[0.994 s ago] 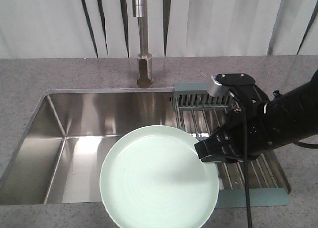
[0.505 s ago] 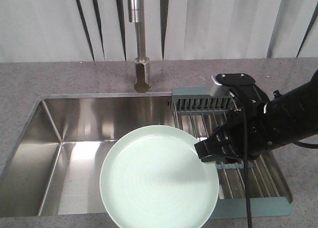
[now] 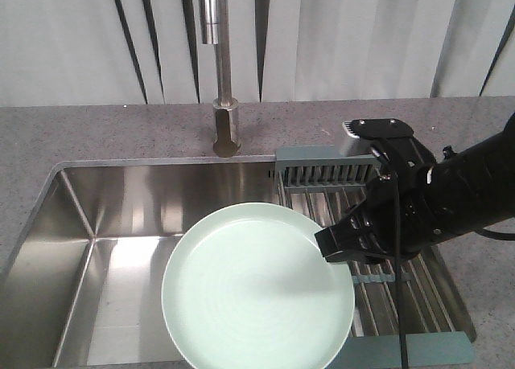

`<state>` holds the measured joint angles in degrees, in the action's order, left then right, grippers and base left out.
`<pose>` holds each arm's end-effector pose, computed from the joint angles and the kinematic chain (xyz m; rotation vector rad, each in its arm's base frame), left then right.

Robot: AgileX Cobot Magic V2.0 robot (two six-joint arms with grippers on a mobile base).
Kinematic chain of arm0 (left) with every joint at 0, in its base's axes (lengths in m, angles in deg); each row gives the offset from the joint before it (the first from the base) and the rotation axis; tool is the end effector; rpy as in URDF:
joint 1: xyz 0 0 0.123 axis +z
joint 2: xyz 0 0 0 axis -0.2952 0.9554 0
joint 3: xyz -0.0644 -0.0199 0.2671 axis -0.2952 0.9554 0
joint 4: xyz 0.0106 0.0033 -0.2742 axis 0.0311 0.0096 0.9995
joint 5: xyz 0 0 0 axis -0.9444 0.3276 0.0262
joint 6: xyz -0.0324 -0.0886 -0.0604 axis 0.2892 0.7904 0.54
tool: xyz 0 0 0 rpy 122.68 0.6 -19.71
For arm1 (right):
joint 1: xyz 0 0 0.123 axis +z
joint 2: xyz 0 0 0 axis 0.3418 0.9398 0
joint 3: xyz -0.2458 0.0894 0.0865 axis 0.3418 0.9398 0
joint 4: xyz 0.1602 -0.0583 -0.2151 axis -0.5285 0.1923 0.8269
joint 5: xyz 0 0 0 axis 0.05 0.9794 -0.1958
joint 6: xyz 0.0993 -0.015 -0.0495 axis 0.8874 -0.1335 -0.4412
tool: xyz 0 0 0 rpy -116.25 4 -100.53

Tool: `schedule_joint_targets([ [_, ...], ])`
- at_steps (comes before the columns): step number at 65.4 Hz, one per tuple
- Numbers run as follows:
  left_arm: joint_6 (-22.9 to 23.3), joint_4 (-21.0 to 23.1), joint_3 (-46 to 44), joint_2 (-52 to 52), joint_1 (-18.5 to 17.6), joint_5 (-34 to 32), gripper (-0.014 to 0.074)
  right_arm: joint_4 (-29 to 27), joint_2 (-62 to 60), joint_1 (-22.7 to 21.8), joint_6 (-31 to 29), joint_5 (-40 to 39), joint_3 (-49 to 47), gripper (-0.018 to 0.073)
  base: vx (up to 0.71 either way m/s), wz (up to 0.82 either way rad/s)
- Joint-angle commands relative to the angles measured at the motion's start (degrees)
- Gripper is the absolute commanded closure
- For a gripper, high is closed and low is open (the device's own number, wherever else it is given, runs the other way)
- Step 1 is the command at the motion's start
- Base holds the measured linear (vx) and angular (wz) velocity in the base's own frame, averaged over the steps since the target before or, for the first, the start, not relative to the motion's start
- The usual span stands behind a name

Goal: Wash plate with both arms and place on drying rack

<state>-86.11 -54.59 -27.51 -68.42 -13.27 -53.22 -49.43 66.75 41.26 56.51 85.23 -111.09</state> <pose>0.1102 0.0076 0.1999 -0.0798 1.5499 0.0277 0.2601 0.1487 0.2717 -0.5932 2.6061 0.6694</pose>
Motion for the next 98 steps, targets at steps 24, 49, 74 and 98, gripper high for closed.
schedule_joint_targets([
  [24,0.19,0.39,-1.5,-0.82,-0.23,-4.26,0.0603,-1.77,-1.75,0.0,-0.53,-1.67,-1.53,0.0561,0.03,-0.01],
  [49,0.19,0.39,-1.5,-0.82,-0.23,-4.26,0.0603,-1.77,-1.75,0.0,-0.53,-1.67,-1.53,0.0561,0.01,0.0],
  [74,0.19,0.39,-1.5,-0.82,-0.23,-4.26,0.0603,-1.77,-1.75,0.0,-0.53,-1.67,-1.53,0.0561,0.0,0.0],
  [98,0.19,0.39,-1.5,-0.82,-0.23,-4.26,0.0603,-1.77,-1.75,0.0,-0.53,-1.67,-1.53,0.0561,0.0,0.0],
])
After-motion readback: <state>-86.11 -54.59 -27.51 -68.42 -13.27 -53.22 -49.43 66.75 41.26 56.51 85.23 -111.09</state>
